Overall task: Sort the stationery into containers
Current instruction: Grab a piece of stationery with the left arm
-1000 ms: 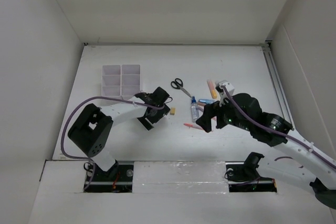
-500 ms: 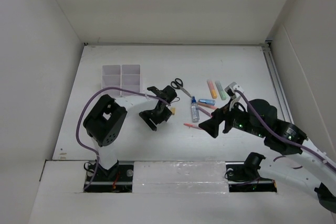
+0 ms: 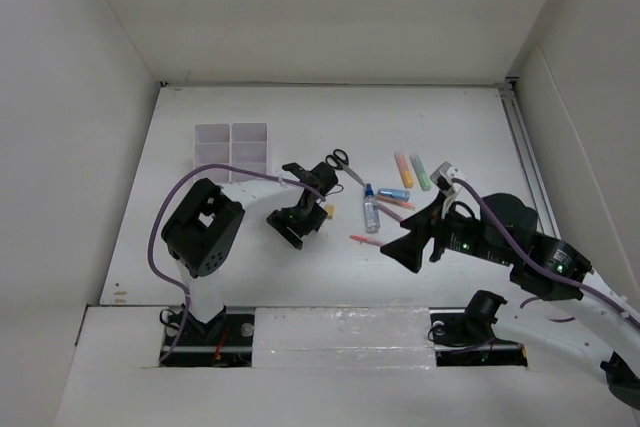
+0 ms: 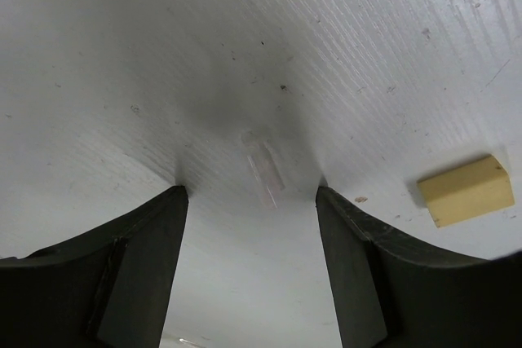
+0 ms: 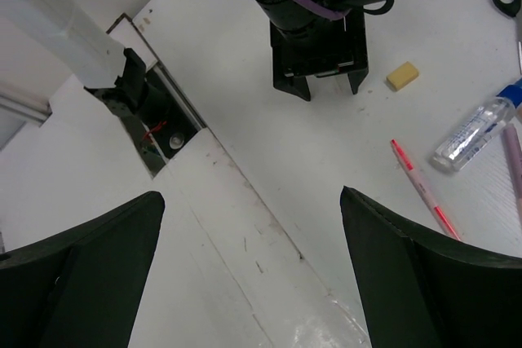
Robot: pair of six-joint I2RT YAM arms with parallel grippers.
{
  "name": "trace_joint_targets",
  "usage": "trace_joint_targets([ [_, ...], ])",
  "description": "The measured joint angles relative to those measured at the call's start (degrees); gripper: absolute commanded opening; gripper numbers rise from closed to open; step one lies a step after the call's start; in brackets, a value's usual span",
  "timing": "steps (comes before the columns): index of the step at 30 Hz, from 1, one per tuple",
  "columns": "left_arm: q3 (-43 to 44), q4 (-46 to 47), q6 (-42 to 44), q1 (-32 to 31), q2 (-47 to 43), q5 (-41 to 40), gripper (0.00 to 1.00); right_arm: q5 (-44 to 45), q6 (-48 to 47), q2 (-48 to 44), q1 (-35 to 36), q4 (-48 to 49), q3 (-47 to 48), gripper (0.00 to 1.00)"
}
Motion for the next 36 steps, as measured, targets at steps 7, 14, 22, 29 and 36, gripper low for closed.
trace_joint_targets([
  [7, -0.04, -0.17, -1.09, 0.46, -0.02, -0.04, 0.64, -1.31, -0.17, -0.42, 0.0, 0.09, -0.07, 0.95],
  [14, -0.22, 0.24, -1.44, 1.29, -0.15, -0.33, 0.67, -2.36, -0.48, -0.39, 0.0, 0.83, -0.9, 0.95],
  [22, -1.36, 0.7, -1.97, 1.51, -1.01, -0.66, 0.67, -2.64, -0.63, -0.39, 0.0, 1.11, -0.9, 0.95],
  [29, -1.88, 0.7, -2.4, 1.51, -1.4, -1.18, 0.65, -2.73, -0.63, -0.39, 0.0, 1.18, -0.9, 0.94],
  [36, -1.9, 0.66, -2.64, 1.9, -1.4, -1.51, 0.43, -2.75, -0.63, -0.39, 0.0, 1.22, -0.9, 0.94],
])
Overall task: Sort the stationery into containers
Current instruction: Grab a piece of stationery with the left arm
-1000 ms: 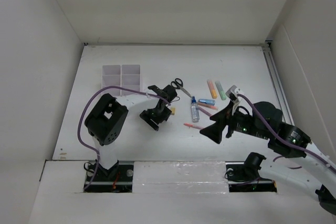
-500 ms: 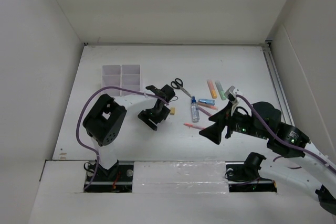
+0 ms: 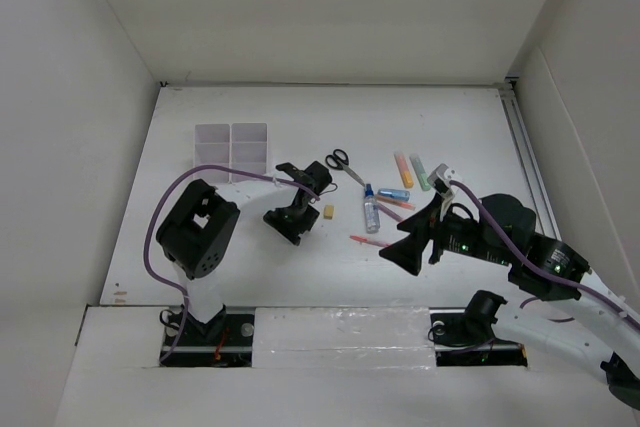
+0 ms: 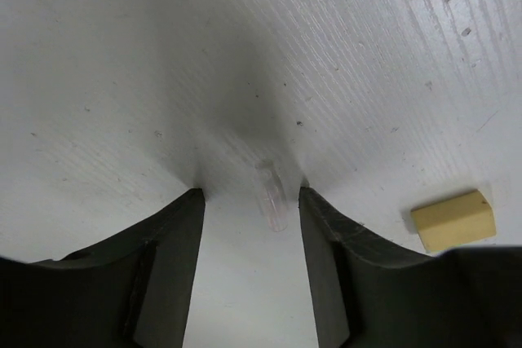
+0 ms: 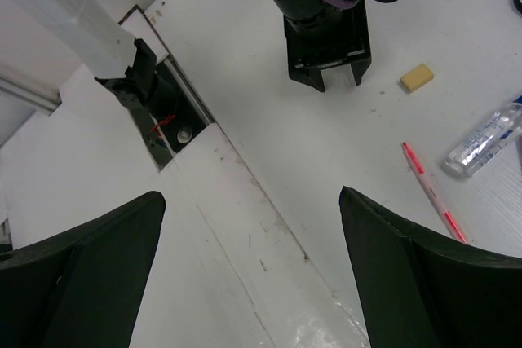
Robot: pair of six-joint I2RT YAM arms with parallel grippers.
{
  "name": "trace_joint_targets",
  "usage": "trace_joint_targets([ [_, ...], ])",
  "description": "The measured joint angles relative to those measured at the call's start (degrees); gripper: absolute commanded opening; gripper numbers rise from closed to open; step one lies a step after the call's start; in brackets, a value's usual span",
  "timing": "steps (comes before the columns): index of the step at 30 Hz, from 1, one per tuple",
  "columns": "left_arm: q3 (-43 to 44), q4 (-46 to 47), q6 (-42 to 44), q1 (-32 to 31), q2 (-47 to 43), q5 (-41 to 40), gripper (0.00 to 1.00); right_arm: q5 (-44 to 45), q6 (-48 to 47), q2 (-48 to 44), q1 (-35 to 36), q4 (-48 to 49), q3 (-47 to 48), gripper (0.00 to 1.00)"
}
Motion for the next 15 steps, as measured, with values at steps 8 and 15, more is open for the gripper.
trace_joint_targets([
  [8, -0.13, 0.09, -0.17, 0.11, -0.04, -0.48, 0.32, -0.44, 0.0, 0.0, 0.0, 0.0, 0.0, 0.94],
  [15, -0.35, 0.42, -0.13, 0.31, -0.04, -0.13, 0.3, -0.46, 0.0, 0.0, 0.0, 0.0, 0.0, 0.94],
])
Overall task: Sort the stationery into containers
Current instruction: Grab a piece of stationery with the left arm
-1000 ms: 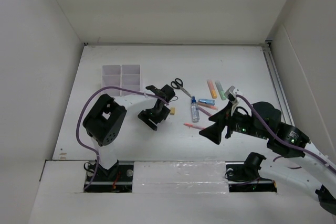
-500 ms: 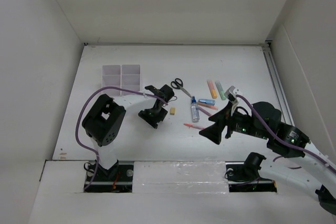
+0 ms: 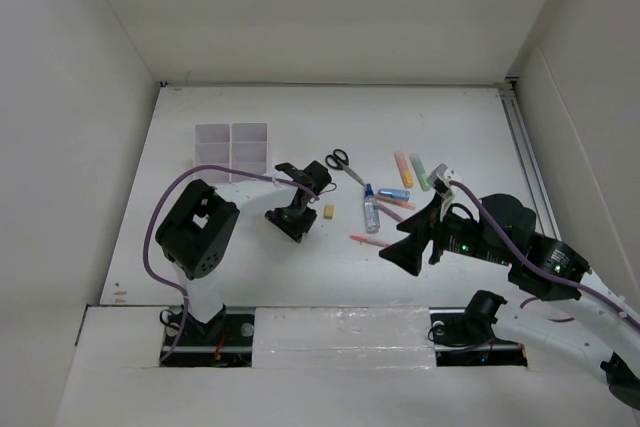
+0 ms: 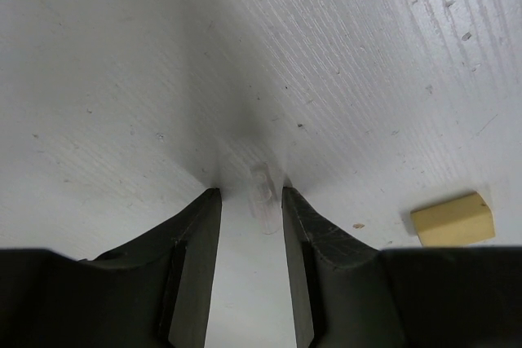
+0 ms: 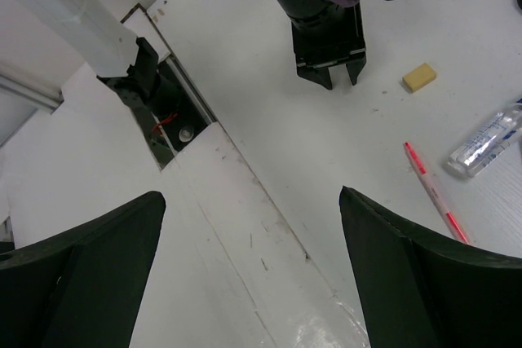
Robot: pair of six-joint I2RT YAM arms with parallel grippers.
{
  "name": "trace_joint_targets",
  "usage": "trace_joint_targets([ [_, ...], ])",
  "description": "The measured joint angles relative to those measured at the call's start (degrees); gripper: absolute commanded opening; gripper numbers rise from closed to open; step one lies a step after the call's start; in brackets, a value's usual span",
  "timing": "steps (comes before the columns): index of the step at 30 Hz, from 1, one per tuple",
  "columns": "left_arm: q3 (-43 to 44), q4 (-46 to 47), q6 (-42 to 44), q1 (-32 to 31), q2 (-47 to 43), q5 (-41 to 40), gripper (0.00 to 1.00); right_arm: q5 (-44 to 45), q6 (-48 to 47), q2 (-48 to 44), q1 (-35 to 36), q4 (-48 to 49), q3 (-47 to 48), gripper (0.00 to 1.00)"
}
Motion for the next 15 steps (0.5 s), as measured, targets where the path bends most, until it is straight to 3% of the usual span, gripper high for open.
trace_joint_targets([
  [2, 0.0, 0.04, 0.07, 0.0, 0.0, 0.04, 0.3, 0.0, 0.0, 0.0, 0.0, 0.0, 0.0, 0.94],
  [4, -0.02, 0.13, 0.15, 0.0, 0.0, 0.11, 0.2, 0.0, -0.02, 0.0, 0.0, 0.0, 0.0, 0.94],
  [5, 0.0, 0.24, 0.22, 0.0, 0.04, 0.15, 0.2, 0.0, 0.0, 0.0, 0.0, 0.0, 0.0, 0.94],
  [9, 0.02, 0.9, 0.72, -0.17, 0.46, 0.37, 0.0, 0.0, 0.0, 0.0, 0.0, 0.0, 0.0, 0.93],
  [15, 1.18, 0.66, 2.75, -0.83, 1.55, -0.2, 0.0, 0.17, -0.02, 0.11, 0.0, -0.02, 0.0, 0.93],
])
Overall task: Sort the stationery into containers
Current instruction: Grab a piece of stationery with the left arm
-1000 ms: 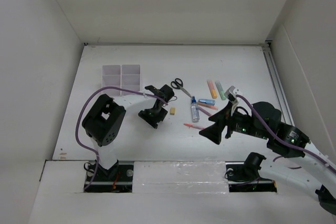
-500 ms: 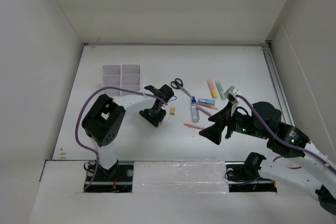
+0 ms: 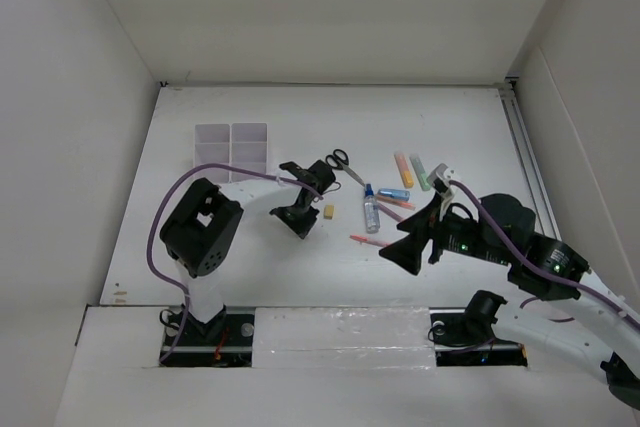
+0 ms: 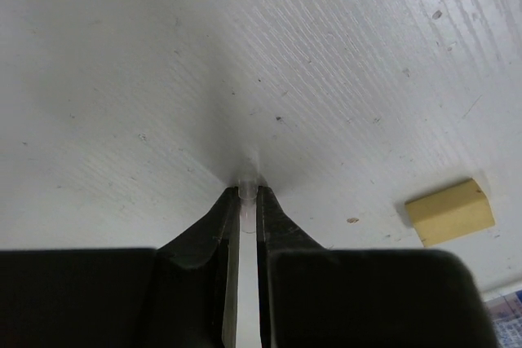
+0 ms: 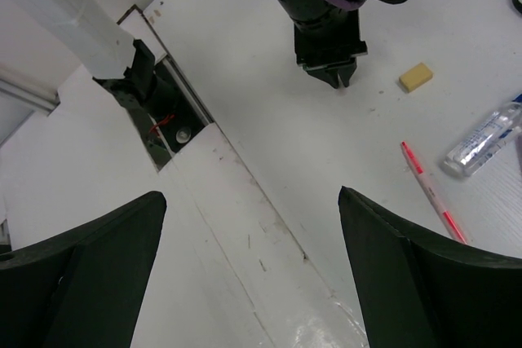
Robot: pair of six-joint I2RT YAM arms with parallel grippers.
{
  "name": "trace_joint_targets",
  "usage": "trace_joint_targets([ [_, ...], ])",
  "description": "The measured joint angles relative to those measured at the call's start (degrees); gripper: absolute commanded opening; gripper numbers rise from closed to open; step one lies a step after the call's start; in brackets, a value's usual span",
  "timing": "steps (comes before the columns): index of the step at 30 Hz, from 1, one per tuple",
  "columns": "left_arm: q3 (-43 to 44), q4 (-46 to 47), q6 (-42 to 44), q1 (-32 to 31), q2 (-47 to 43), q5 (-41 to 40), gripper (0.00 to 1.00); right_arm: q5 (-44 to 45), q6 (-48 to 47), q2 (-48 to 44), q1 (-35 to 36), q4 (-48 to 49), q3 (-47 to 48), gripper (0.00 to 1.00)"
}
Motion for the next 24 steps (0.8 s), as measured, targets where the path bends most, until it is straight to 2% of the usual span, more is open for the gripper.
trace_joint_targets([
  [4, 1.03, -0.42, 2.16, -1.79, -0.17, -2.99, 0.0, 1.68, 0.07, 0.83, 0.0, -0.07, 0.0, 0.93],
  [7, 1.27, 1.2, 7.19, -2.62, -0.52, -4.87, 0.0, 3.5, 0.26, 3.78, 0.07, -0.33, 0.02, 0.93],
  [11, 3.67, 1.6, 14.43, -1.97, -1.75, -8.74, 0.0, 6.58, 0.13, 10.56, 0.52, -3.52, 2.01, 0.93],
  [14, 4.35, 1.66, 19.06, 0.66, -7.52, -10.97, 0.0, 9.44, -1.16, 17.94, 0.7, -7.65, 6.82, 0.94],
  [17, 3.23, 2.78, 22.77, 6.82, -17.92, -10.97, 0.0, 11.52, -2.62, 22.97, 0.96, -9.92, 11.34, 0.97],
  [21, -2.1, 6.75, 30.36, 21.55, -34.86, -8.85, 0.0, 13.62, -4.83, 30.1, 1.14, -10.78, 14.6, 0.98],
  [24, -3.85, 7.08, 37.27, 30.16, -41.66, -6.88, 0.0, 14.69, -5.95, 39.34, 1.14, -10.95, 15.52, 0.98],
])
